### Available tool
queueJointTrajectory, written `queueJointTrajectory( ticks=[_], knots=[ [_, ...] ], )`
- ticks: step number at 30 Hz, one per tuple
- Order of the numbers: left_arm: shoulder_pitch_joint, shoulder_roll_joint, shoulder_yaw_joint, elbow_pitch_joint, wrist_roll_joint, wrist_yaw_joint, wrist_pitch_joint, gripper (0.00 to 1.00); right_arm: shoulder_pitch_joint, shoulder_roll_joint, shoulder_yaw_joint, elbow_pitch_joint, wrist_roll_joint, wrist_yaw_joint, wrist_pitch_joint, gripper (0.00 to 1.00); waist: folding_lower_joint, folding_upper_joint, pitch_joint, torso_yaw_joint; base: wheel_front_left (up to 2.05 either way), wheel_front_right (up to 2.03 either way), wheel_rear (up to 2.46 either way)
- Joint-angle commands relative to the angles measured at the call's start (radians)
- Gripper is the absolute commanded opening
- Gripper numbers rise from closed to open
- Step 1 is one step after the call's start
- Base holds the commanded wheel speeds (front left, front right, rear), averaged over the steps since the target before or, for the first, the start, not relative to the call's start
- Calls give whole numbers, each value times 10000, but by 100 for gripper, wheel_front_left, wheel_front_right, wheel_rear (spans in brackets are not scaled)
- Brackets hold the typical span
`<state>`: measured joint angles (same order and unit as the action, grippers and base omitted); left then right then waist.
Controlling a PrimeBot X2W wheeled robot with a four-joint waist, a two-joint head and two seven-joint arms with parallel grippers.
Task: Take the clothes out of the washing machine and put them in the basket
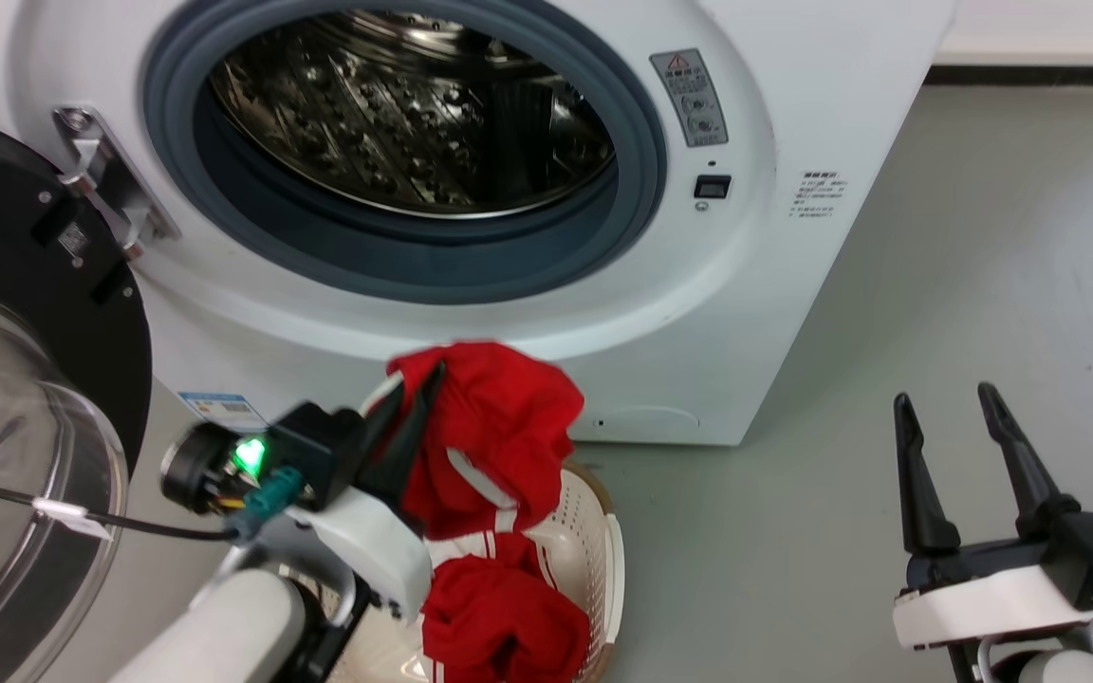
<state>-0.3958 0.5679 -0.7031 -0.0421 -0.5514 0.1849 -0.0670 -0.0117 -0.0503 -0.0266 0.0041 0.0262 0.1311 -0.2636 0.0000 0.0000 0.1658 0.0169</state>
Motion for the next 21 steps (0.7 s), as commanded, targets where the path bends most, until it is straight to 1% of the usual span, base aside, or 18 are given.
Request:
queueJointTrajectory(
  ticks=[1,5,9,17,21],
  knots=[
    [196,-107,-82,161,-61,-69,-113,0,-225,3,-25,-61,-16,-7,-16,100,0,0,317,-23,0,0,0],
    [418,-393,-288,1062,-218,-277,-367,0,-546,1,-53,-218,-119,-7,-16,100,0,0,1113,-101,0,0,0],
    [158,-733,-441,2220,-366,-630,-584,0,-995,4,-115,-349,-195,-7,-16,100,0,0,1981,-209,0,0,0],
    [-824,-1549,-596,5204,-494,-1450,-1013,0,-1938,1,-249,-573,-94,-7,-16,100,0,0,3666,-624,0,0,0],
    [-1572,-1942,-599,6967,-599,-1869,-1065,0,-2403,6,-265,-699,17,-7,-16,100,0,0,4470,-836,0,0,0]
  ],
)
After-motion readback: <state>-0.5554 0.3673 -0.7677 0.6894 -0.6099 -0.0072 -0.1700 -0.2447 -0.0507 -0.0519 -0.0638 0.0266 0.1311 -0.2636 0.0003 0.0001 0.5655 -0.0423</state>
